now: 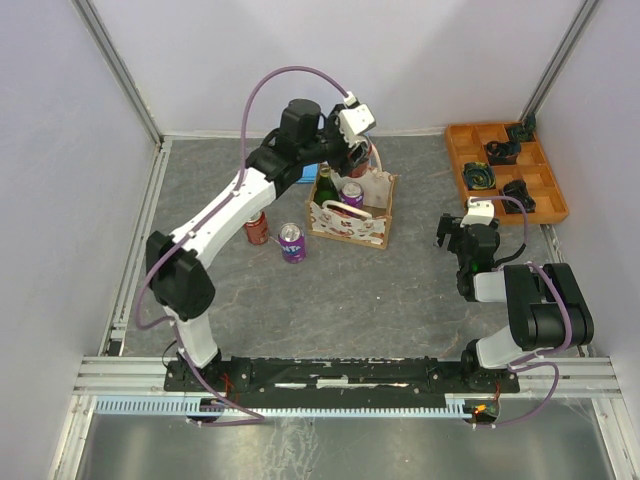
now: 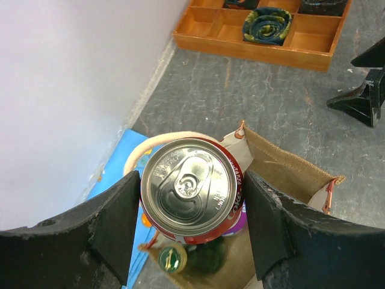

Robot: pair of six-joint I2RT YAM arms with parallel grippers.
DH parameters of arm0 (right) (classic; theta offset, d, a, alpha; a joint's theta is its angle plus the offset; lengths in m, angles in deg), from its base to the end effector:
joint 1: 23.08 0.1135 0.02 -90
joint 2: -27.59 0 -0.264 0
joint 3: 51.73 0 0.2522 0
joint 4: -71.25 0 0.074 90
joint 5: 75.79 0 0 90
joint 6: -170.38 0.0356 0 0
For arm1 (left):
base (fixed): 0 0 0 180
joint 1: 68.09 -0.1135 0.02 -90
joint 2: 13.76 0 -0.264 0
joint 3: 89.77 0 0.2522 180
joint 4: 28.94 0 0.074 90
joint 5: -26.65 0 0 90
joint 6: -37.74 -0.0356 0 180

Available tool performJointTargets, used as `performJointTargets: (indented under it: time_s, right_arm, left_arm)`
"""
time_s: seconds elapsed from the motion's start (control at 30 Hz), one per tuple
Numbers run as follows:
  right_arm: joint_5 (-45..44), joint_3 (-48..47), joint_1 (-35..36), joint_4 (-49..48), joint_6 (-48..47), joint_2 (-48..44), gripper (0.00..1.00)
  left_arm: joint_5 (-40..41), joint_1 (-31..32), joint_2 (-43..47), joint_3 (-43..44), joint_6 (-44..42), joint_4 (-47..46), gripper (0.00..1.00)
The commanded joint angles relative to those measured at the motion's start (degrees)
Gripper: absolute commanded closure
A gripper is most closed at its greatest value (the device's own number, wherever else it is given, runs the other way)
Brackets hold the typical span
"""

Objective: Take the beverage out of the canvas bag

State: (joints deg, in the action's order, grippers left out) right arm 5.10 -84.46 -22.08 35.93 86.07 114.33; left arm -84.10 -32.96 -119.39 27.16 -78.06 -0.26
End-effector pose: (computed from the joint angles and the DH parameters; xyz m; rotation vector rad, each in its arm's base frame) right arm 0.2566 -0.0012 0.1380 0.1853 1.8843 -0.0712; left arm 0.3533 -0.2640 0.3851 1.1597 1.4775 -0.4509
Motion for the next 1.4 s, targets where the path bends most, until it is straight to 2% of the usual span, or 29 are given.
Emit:
performJointTargets:
  time_s: [0.0, 0.27, 0.7, 1.0, 1.37]
  right_arm:
    - [0.2, -1.2, 0.0, -1.9, -0.6, -0.2, 0.01]
    - [0.2, -1.3, -0.1, -1.9, -0.6, -0.2, 0.01]
    - [0.2, -1.3, 0.0, -1.9, -0.6, -0.2, 0.01]
    - [0.2, -1.3, 0.0, -1.9, -0.6, -0.2, 0.01]
    - [0.2, -1.3, -0.1, -1.9, -0.6, -0.2, 0.01]
  left_arm:
    - [4.5, -0.2, 9.5, -1.3, 0.0, -5.6, 0.97]
    - [10.9, -0.2, 15.4, -2.9, 2.2, -3.9, 0.97]
    - [27.5, -0.2, 28.1, -8.9, 5.6, 0.3, 0.97]
    - [34.6, -0.2, 40.1, -21.5, 12.1, 0.2, 0.97]
    - [36.7, -0.3, 52.5, -41.1, 20.6, -1.4, 0.97]
